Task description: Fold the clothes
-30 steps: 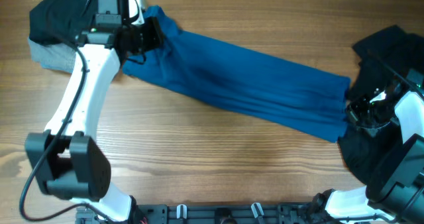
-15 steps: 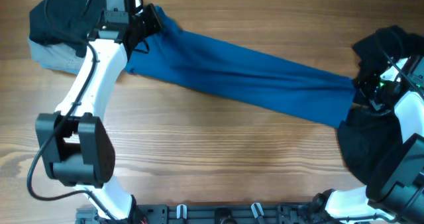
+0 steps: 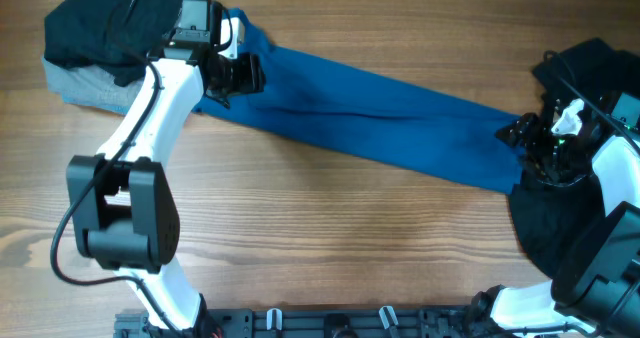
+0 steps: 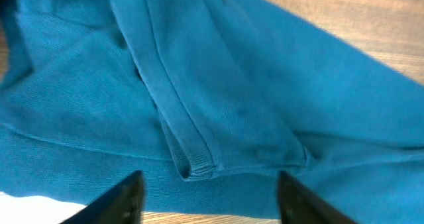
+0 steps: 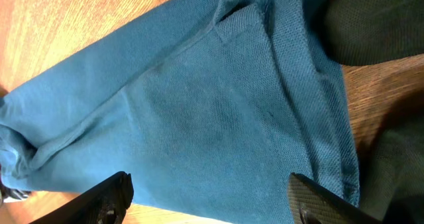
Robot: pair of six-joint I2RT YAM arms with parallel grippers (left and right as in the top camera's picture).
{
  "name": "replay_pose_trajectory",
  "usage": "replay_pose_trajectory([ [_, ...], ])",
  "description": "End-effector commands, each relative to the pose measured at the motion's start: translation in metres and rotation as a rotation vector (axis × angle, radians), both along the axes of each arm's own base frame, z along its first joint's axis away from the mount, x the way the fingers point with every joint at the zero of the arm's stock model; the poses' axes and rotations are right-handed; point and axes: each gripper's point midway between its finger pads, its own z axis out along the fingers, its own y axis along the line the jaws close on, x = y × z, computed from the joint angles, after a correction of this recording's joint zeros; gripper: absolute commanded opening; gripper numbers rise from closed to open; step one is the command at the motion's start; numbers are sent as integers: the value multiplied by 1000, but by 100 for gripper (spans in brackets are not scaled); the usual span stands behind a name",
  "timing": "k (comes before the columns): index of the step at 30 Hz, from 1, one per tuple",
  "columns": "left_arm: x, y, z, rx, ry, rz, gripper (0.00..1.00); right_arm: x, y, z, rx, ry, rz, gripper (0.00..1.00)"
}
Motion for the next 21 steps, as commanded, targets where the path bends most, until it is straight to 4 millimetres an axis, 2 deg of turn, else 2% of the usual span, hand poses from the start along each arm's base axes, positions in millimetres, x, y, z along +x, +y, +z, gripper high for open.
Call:
replay_pose_trajectory([
  [1,-10,-5,-45,2,102,-46,68,4,5,12,7,-46,27,78],
  [4,-11,-15,-68,-18,138,-66,66,4,4,12,7,-46,27,78],
  [6,-6,-26,-69,-52,118,-87,46,4,4,12,6,-47,27,78],
  [7,-5,-34,-66,-92,110,-102,24,4,4,12,7,-46,26,77],
  [8,-5,-44,-62,-137,102,-122,9,4,4,12,7,-46,26,77],
  [9,-2,-49,-59,-157,86,-130,4,4,4,12,7,-47,26,77],
  [11,16,-56,-49,-213,27,-80,4,4,4,12,6,-47,27,77],
  [13,38,-74,-27,-322,-70,-80,6,4,4,12,6,-47,27,76],
  [14,45,-82,-19,-363,-103,-78,19,4,4,12,6,-48,26,77],
  [15,48,-89,-13,-381,-128,-93,66,5,4,12,4,-50,27,76],
  [16,45,-96,-14,-382,-124,-107,76,5,4,12,3,-51,27,75],
  [19,44,-101,-8,-382,-135,-122,79,6,4,12,2,-53,28,76],
  [21,45,-92,8,-383,-159,-112,64,5,4,12,3,-51,28,76],
])
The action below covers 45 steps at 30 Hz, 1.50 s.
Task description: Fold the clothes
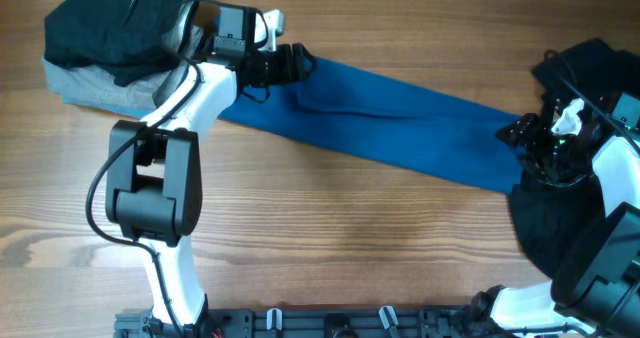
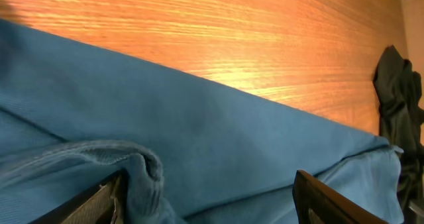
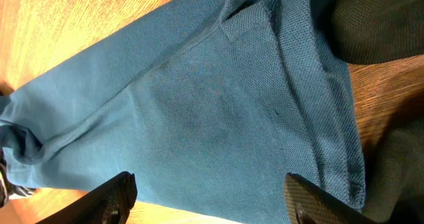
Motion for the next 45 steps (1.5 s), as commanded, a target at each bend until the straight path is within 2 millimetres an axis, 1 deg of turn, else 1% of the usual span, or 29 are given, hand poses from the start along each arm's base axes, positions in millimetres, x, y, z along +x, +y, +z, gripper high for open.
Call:
replay_pose_trajectory([
  [1,2,13,36,-24,-48,13,57,4,3,10,-2,-42,26,76],
  [2,-1,24,52,-7,-73,13,27,3,3,10,-1,-39,26,76],
  [3,-4,39,61,27,-78,41,10,3,3,10,-1,-38,26,76],
  [4,-6,52,63,62,-64,79,4,3,3,10,0,-38,26,76],
  [6,-14,63,52,103,-10,104,4,3,3,10,0,-38,25,76],
  [8,-20,66,11,191,81,122,4,3,3,10,0,-37,25,76],
  [9,-21,64,-2,205,104,117,4,3,3,10,0,-37,25,76],
  [10,-25,57,-28,217,153,96,4,3,3,10,0,-37,25,76],
  [12,-25,50,-50,221,180,83,4,3,3,10,1,-37,24,76],
  [13,-19,43,-54,205,160,88,4,3,3,10,1,-37,24,76],
  [15,-4,23,-45,177,72,71,4,3,3,10,1,-37,25,76],
  [16,3,1,-34,135,1,31,4,3,3,10,1,-37,24,76],
  [18,0,-42,-16,46,-73,-68,4,2,4,10,4,-33,22,76],
  [19,-3,-54,-15,44,-85,-90,4,2,4,10,5,-31,23,76],
  [21,-15,-70,-17,59,-85,-137,6,2,4,10,6,-30,23,76],
  [22,-21,-70,-18,80,-68,-152,8,1,4,10,7,-29,22,76],
  [23,-24,-64,-13,86,-55,-145,8,1,5,10,8,-27,23,76],
  [24,-23,-48,5,87,-56,-116,6,0,5,9,9,-24,24,76],
  [25,-21,-30,23,95,-65,-79,4,-1,5,9,10,-21,24,76],
  [27,-16,10,43,153,-67,20,4,-1,6,9,12,-18,24,76],
  [29,-9,64,40,229,-34,144,4,-1,6,9,12,-18,24,76],
  [31,-2,85,19,238,6,181,4,-1,6,9,12,-18,24,76],
  [34,0,94,-31,255,94,189,4,-1,6,9,12,-18,24,76],
  [36,0,96,-48,260,116,189,4,-1,6,9,12,-18,24,76],
  [38,10,101,-50,271,84,210,4,-1,6,9,12,-17,24,76],
  [41,33,101,-39,250,-17,238,4,-1,6,9,12,-18,24,76],
  [42,44,93,-38,211,-53,251,4,-1,6,9,12,-18,24,76],
  [44,49,85,-41,179,-61,260,4,-1,6,9,12,-18,24,76],
  [45,53,74,-33,124,-84,237,4,-1,6,9,12,-18,24,76],
])
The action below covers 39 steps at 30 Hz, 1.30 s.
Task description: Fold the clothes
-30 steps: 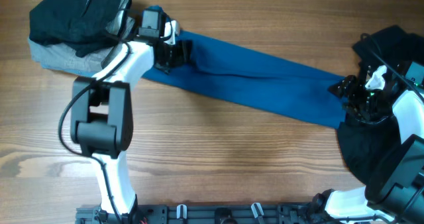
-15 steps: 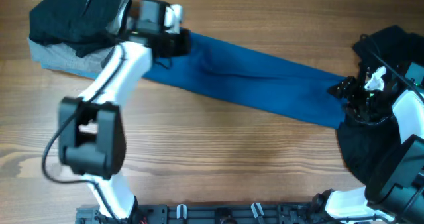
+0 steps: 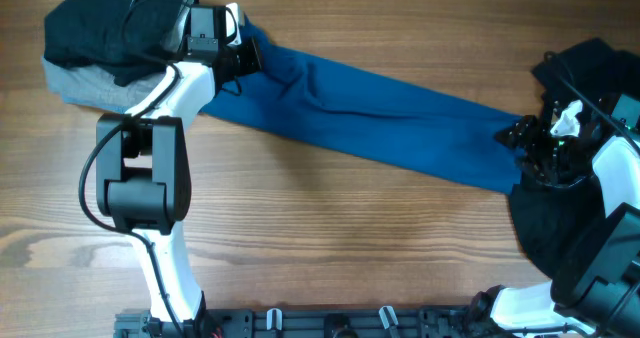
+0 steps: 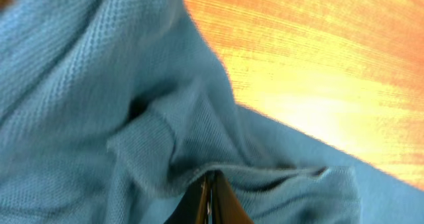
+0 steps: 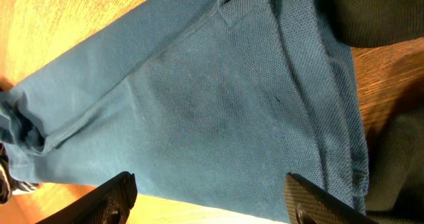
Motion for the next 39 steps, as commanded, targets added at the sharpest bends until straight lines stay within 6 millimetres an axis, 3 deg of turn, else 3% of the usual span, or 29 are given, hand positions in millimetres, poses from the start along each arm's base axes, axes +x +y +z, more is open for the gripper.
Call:
replay_pose_trajectory([
  [1,11,-33,10,-153,-54,-56,4,4,2,9,-4,-39,23,76],
  [4,16,-55,35,-259,-106,-104,4,3,3,9,-1,-35,22,76],
  [7,1,-44,44,-205,-61,-132,4,1,4,9,4,-27,23,76],
  [8,-9,-40,46,-184,-29,-144,8,0,4,9,5,-23,24,75],
  [10,-25,-46,40,-168,35,-169,35,0,4,9,5,-24,24,76],
  [11,-27,-52,35,-156,37,-194,38,0,4,9,5,-24,24,76],
  [12,-29,-56,26,-124,47,-198,30,0,4,9,5,-24,24,76],
  [13,-32,-55,20,-98,70,-182,8,0,4,9,5,-23,24,76],
  [14,-40,-46,9,-44,124,-148,4,0,5,8,7,-20,24,77],
  [18,-48,-1,-8,53,209,-35,4,0,5,8,7,-20,23,77],
  [22,-29,1,-14,62,141,-33,4,-1,5,8,7,-19,23,77],
  [25,-16,-1,-35,61,112,-32,4,-1,5,8,8,-18,21,76],
  [27,-9,-8,-30,32,76,-49,4,-1,5,8,10,-16,21,76],
  [30,10,-32,-7,-70,-28,-52,4,-2,5,8,12,-14,21,76],
  [34,17,-68,20,-179,-121,-148,4,-2,6,8,12,-13,21,76],
  [37,3,-50,20,-144,-35,-134,4,-3,6,8,14,-9,22,76],
  [39,-11,-12,34,-124,34,-61,4,-4,6,8,16,-5,23,76],
])
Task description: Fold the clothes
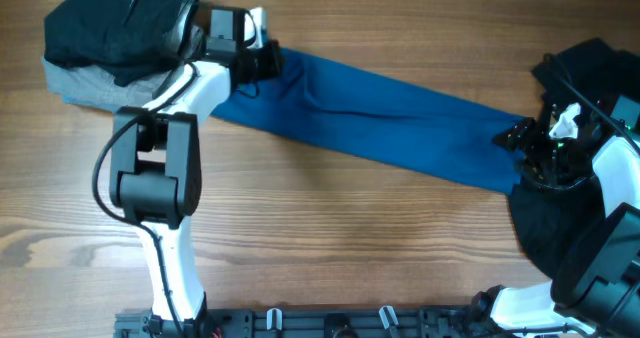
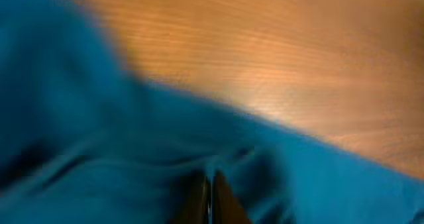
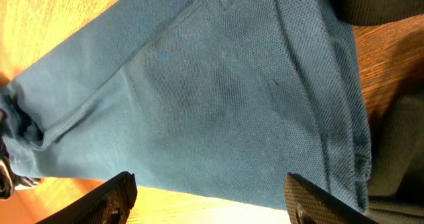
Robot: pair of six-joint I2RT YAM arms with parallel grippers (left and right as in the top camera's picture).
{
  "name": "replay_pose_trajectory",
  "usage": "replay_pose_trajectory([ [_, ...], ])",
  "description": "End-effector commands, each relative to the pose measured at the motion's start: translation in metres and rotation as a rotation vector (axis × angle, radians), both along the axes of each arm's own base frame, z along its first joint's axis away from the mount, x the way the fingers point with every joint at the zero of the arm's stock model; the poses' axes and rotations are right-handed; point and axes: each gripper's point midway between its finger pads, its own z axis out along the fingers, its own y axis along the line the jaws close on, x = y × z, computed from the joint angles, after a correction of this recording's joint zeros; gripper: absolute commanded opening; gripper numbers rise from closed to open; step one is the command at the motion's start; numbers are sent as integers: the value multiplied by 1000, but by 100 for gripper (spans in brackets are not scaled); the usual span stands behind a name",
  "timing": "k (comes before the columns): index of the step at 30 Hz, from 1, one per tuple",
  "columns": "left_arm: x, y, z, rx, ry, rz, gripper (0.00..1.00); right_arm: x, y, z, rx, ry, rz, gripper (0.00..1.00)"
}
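A long blue garment [image 1: 390,113] lies stretched slantwise across the table from upper left to right. At its upper-left end, my left gripper [image 1: 268,60] is shut on a pinch of the blue cloth. The blurred left wrist view shows the fingertips [image 2: 213,192] pressed together with blue fabric [image 2: 99,138] around them. My right gripper [image 1: 522,138] hangs open over the garment's right end. Its two fingers [image 3: 111,196] stand wide apart above the blue knit [image 3: 218,98], with nothing between them.
At the back left, a dark garment [image 1: 110,18] is piled on a grey one [image 1: 85,88]. Another dark garment [image 1: 545,233] lies under the right arm, and its edge [image 3: 387,5] touches the blue cloth's end. Bare wooden table [image 1: 330,238] stretches in front.
My left gripper, still shut on the blue cloth, has shifted a little to the right along the back of the table, and the garment's left end has shifted with it. The right gripper stays open.
My left gripper first hung open over the garment's left end. It then sat open further right with a fold between its fingers. Later it was shut on the cloth near the dark pile, and now holds it slightly to the right. My right gripper stayed open throughout.
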Motion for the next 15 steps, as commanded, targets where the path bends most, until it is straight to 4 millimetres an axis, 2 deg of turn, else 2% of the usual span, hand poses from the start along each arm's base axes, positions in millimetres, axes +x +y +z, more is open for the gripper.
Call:
replay_pose_trajectory([
  [1,-4,50,46,17,-9,63,4,3,3,9,-1,-35,22,76],
  [3,-11,63,41,42,27,73,4,4,2,9,-3,-39,23,76],
  [5,-19,76,14,117,87,117,4,5,1,9,-6,-44,21,76],
  [8,-24,66,-14,126,137,95,4,5,1,9,-7,-45,21,76],
  [11,-23,55,-27,131,142,74,4,5,1,10,-7,-45,21,76],
  [15,-19,50,-46,154,137,72,4,5,1,9,-6,-44,20,76],
])
